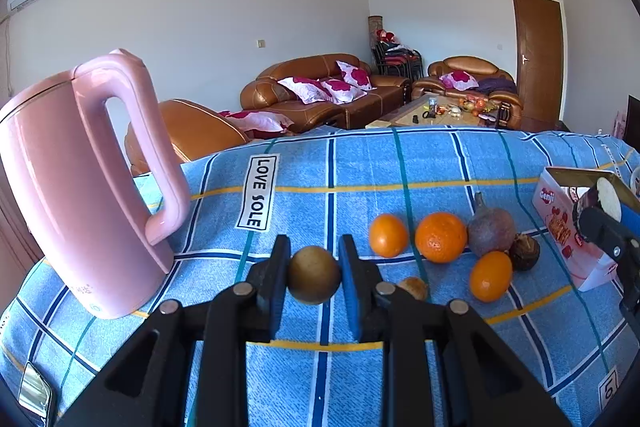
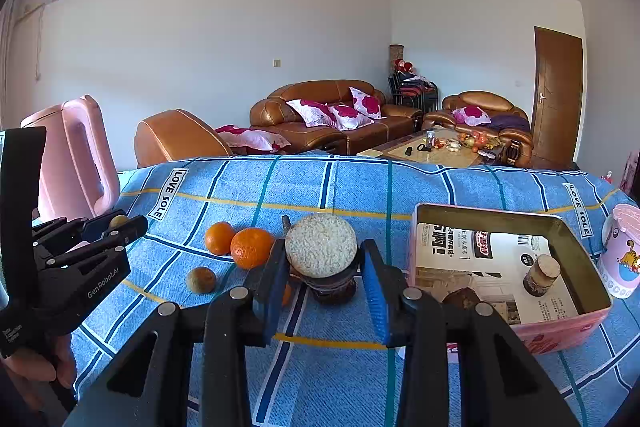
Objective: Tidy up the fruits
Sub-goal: 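Carry the jar and the longan toward the pink tin box with both tools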
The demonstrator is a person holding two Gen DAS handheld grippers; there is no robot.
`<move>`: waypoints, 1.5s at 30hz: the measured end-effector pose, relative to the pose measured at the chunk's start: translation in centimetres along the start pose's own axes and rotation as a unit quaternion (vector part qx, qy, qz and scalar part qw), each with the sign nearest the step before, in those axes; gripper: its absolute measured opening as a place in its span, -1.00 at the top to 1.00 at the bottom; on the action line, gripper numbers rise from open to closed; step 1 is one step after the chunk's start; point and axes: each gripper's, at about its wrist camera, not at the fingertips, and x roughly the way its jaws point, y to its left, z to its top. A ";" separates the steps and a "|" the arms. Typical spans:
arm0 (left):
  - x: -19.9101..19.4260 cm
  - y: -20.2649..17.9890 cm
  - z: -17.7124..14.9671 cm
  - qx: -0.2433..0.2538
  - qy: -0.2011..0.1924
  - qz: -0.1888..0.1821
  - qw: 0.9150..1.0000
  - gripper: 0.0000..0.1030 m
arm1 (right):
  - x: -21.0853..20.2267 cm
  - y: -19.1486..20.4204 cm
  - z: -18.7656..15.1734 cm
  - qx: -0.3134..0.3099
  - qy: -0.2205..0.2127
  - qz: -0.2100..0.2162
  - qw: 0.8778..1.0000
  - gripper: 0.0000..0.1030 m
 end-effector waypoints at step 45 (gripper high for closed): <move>-3.4 -8.0 -1.0 -0.004 0.009 -0.016 1.000 0.48 | -2.8 -7.6 -1.3 0.000 0.010 -0.018 1.000 0.26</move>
